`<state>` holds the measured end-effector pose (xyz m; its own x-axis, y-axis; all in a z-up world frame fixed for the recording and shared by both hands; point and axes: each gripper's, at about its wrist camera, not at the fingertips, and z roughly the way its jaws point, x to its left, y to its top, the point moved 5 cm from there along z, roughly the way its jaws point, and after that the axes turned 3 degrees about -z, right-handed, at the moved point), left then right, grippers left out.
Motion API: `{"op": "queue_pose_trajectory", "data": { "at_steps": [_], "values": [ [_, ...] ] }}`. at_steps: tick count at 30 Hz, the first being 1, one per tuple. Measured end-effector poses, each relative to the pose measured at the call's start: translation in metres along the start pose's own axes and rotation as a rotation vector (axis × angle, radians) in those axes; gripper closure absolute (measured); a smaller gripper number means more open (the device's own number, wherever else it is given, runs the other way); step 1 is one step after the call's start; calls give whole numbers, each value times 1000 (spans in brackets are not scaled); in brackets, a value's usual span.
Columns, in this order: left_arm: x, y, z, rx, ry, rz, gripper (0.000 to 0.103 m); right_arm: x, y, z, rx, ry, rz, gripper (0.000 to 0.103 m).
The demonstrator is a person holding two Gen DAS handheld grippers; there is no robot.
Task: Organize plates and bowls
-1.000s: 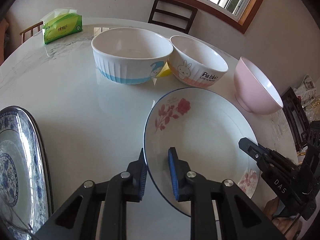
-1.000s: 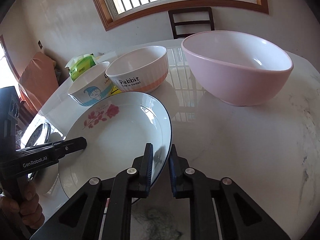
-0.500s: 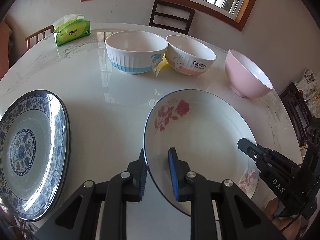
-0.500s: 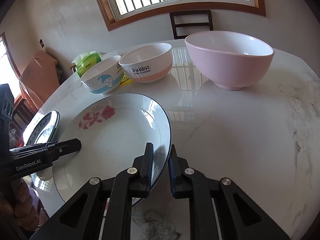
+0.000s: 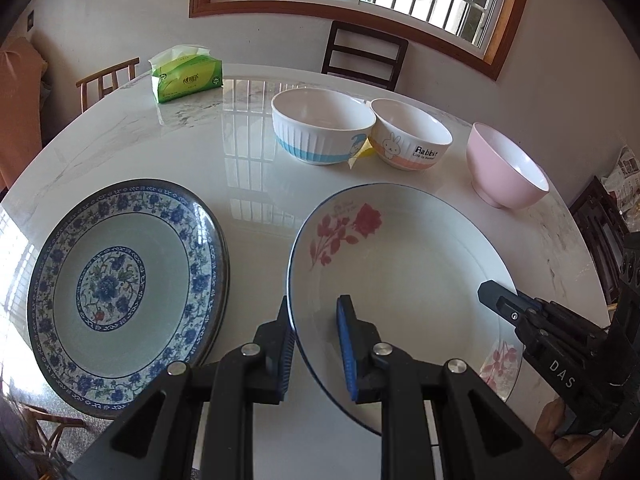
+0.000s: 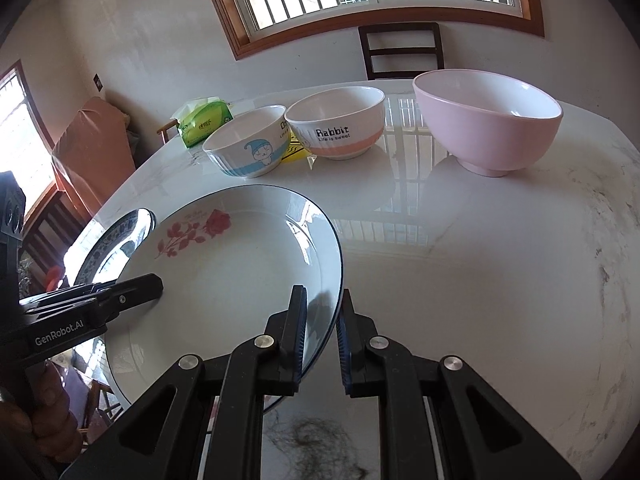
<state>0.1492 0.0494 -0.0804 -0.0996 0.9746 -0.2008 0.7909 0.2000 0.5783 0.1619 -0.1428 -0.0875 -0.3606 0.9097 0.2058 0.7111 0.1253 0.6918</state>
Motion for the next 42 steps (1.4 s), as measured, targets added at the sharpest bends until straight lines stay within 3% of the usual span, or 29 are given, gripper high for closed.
{"op": "queue_pose_trajectory", "data": {
  "at_steps": [16,42],
  "values": [
    [77,8,-38,-58,68,-104,82,79,22,18,5,64,-121,89],
    [171,2,-50,-64,133,-257,82,168,33,70,67,138,-259,88]
  ]
}}
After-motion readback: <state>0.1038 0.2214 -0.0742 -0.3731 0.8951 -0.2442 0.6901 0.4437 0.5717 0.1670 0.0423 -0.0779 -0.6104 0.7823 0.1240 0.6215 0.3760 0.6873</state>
